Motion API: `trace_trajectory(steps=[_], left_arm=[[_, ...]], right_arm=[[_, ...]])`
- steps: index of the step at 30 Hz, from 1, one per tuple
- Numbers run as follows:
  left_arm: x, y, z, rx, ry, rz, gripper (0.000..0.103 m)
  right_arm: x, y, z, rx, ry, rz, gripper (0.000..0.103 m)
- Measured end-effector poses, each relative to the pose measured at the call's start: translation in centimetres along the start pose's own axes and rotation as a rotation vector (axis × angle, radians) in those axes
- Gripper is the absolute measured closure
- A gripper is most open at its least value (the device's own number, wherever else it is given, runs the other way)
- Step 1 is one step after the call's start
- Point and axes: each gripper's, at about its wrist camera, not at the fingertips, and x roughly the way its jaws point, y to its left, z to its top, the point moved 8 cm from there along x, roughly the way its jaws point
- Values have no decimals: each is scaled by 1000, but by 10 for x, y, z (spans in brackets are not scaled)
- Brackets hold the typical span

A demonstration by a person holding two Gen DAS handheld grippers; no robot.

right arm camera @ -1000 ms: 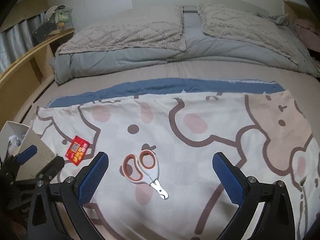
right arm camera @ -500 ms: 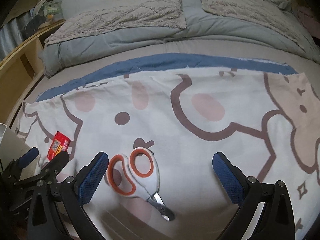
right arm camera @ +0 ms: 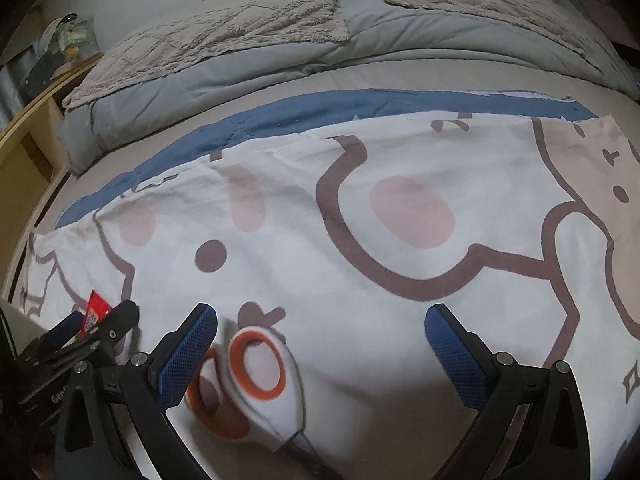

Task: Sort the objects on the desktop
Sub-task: 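Lower the left tool around the red packet while the right tool approaches the scissors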

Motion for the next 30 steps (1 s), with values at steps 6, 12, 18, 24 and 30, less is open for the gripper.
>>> trace_trajectory(steps=[6, 12, 18, 24, 30], left_arm=[[8, 5, -2, -25, 20, -8, 0], [7, 5, -4, -26, 17, -19, 0], [4, 4, -8, 0, 27, -12, 0], [-1, 3, -15, 15, 2, -29, 0], [-6, -1, -20, 36, -19, -27, 3]], right_arm=[[7, 6, -6, -57, 10, -62, 0], [7, 7, -8, -68, 6, -75, 0], [3, 6, -14, -95, 4, -76, 0], [0, 4, -21, -109, 2, -78, 0], [-7, 3, -31, -126, 6, -78, 0]])
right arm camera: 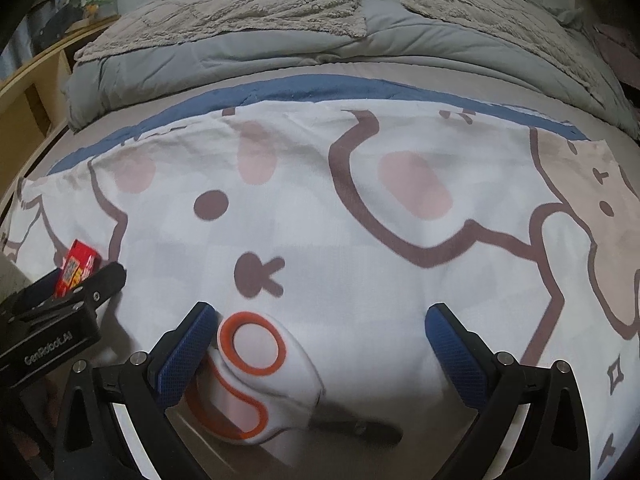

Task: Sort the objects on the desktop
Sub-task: 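Lower the left tool around the red packet while the right tool approaches the scissors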

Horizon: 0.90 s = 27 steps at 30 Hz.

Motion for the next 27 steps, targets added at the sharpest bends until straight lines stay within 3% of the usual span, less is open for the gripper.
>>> trace_trajectory(steps=[6, 11, 14, 27], left_arm=[[-4, -4, 0, 19, -21, -25, 18], [-8, -12, 1, 54, -53, -15, 43], [-10, -18, 1, 87, -69, -4, 50], [-17, -15, -8, 65, -71, -47, 55]], right_arm=[[-9, 0, -12, 1, -13, -4, 0], [-15, 2, -20, -4, -17, 3, 0], [-17, 1, -23, -10, -19, 4, 0], [-24, 3, -37, -45, -19, 8, 0]])
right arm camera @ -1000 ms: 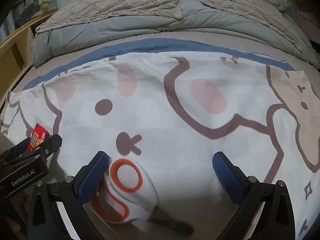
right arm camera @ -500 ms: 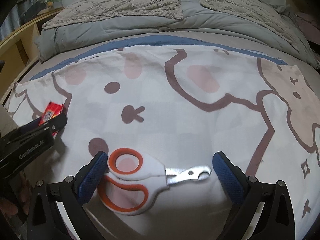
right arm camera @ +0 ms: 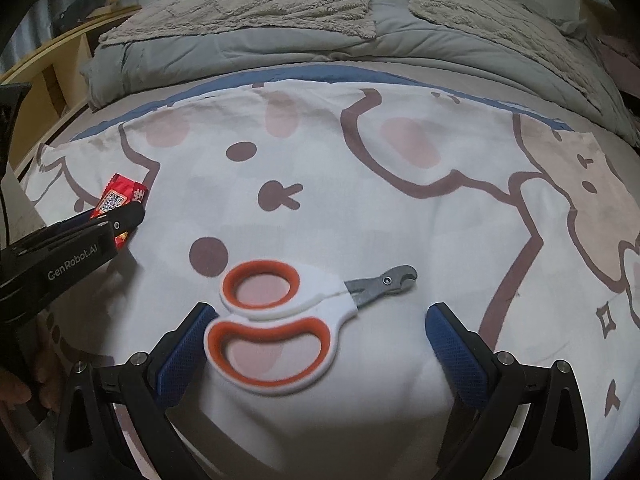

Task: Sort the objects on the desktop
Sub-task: 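Lower the left tool around the red packet while the right tool approaches the scissors, then close the left tool on the red packet while the right tool closes on the scissors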

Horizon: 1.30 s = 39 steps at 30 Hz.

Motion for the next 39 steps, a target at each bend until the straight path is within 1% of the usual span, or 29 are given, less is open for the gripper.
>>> trace_trajectory(steps=[8, 13, 18, 24, 26, 27, 29, 31, 39], left_arm=[[-8, -2, -9, -3, 0, -10, 57], [-14, -3, -16, -12, 5, -35, 57], [-19, -4, -21, -13, 7, -41, 57], [-27, -4, -30, -18, 8, -58, 57], [-30, -4, -33, -18, 9, -61, 57], [-32, -5, -35, -17, 9, -61, 57], [-36, -5, -40, -16, 11, -65, 57], [-40, -6, -45, -17, 13, -73, 57], [-59, -5, -65, -31, 18, -90, 57]], right_arm=[[-9, -1, -1, 26, -29, 36, 0], [-7, 2, 1, -2, -13, 15, 0], [-3, 5, 0, -21, -1, 5, 1], [-5, 8, 0, -32, -17, 18, 11], [-7, 11, 0, -43, -27, 20, 20], [-8, 13, 0, -52, -32, 22, 22], [-10, 16, 0, -70, -41, 26, 32], [-12, 19, 0, -88, -47, 25, 35], [-13, 21, -2, -94, -50, 32, 36]])
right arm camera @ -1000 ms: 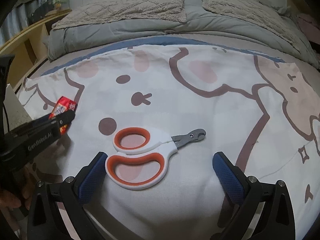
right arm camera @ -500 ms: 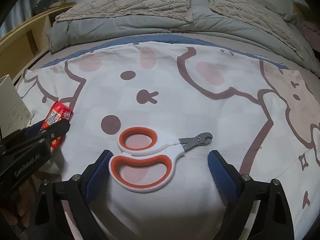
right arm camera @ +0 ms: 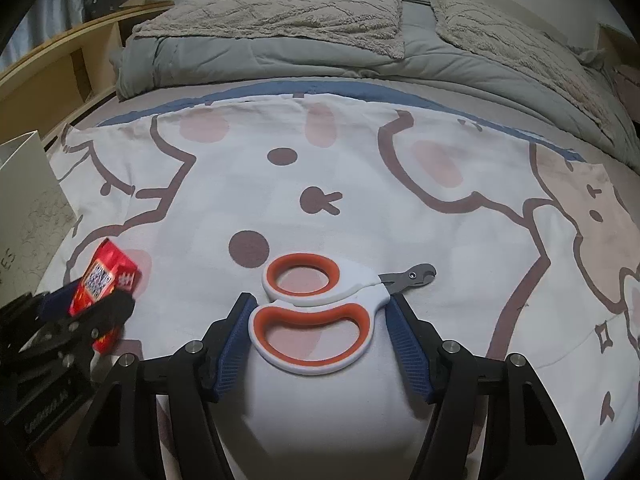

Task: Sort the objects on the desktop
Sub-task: 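Close the left tool on the red packet while the right tool closes on the scissors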

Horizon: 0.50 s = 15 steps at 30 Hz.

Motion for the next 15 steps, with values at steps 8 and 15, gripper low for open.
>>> trace_trajectory(steps=[8, 15], left_arm=[[-15, 0, -16, -3, 4, 2, 57], [-30, 2, -31, -23, 7, -4, 57]], right_arm=[[-10, 8, -10, -28, 3, 16, 36], [-30, 16, -33, -61, 5, 41, 36]])
